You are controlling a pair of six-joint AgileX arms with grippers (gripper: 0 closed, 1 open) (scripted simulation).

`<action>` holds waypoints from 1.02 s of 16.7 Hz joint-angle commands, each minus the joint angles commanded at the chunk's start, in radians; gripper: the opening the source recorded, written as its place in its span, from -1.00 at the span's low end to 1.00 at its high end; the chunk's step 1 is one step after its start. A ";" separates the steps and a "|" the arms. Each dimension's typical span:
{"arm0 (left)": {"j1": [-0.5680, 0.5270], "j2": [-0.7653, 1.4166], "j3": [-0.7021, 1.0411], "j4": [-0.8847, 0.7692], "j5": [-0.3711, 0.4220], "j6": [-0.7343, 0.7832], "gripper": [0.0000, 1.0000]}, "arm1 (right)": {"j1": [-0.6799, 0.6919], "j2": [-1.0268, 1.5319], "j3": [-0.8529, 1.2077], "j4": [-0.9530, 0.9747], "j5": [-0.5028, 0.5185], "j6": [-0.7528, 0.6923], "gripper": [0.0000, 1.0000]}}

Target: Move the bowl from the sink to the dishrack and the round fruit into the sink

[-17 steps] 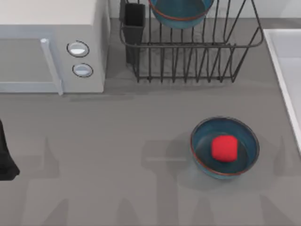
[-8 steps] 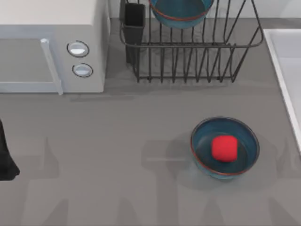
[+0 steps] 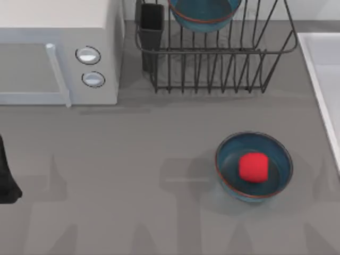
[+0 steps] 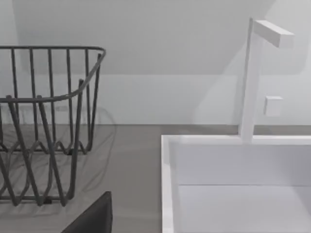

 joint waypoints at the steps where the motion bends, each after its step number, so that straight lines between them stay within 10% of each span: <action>1: 0.000 0.000 0.000 0.000 0.000 0.000 1.00 | 0.000 0.000 0.000 0.000 0.000 0.000 1.00; 17: 0.000 0.000 0.000 0.000 0.000 0.000 1.00 | 0.027 0.057 0.048 -0.042 -0.009 0.018 1.00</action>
